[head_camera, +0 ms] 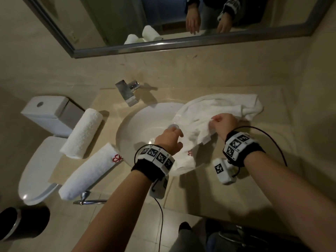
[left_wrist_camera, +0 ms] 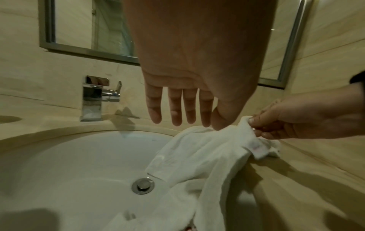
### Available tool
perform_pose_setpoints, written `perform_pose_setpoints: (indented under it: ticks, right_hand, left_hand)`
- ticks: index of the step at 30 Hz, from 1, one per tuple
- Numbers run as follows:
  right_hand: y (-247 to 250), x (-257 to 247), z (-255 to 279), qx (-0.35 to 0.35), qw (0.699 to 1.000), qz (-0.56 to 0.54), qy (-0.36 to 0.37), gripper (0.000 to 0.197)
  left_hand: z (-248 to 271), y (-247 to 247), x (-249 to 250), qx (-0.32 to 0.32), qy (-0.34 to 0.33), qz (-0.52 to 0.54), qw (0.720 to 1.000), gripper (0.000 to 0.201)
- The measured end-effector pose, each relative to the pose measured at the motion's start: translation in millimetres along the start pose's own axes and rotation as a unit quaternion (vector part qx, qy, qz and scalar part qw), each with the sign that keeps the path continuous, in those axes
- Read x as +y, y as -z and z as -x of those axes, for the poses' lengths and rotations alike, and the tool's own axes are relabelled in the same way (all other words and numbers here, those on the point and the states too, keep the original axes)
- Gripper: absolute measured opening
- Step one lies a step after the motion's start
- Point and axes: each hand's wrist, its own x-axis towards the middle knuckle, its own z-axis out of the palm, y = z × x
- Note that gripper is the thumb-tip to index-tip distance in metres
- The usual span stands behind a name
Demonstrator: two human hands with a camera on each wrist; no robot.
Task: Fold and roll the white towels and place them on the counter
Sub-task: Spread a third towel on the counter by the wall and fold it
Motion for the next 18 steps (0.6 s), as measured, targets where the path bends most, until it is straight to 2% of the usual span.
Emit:
perform_pose_setpoints:
  ticks: [3,8,12,15,18]
  right_hand:
    - [18,3,9,0.016,0.999,-0.046,-0.008,0.017]
    - [42,-7,24,0.055,0.995,-0.087,0.009,0.019]
    - [56,-26,32,0.069,0.989,-0.128,-0.009,0.011]
    - [68,-33,36,0.105,0.967,-0.228,-0.048,0.008]
    - [79,-36,40,0.113,0.96,-0.252,-0.049,0.008]
  left_hand:
    - [-13,3,22,-0.007,-0.023,0.003,1.0,0.042]
    - [-27,4,61,-0.029,-0.054,0.054,0.997,0.065]
    - [-33,5,80,-0.028,-0.065,0.062,0.996,0.049]
    - [-35,6,81,-0.002,-0.071,0.044,0.996,0.027]
    - [-33,7,78,0.03,-0.062,0.121,0.99,0.015]
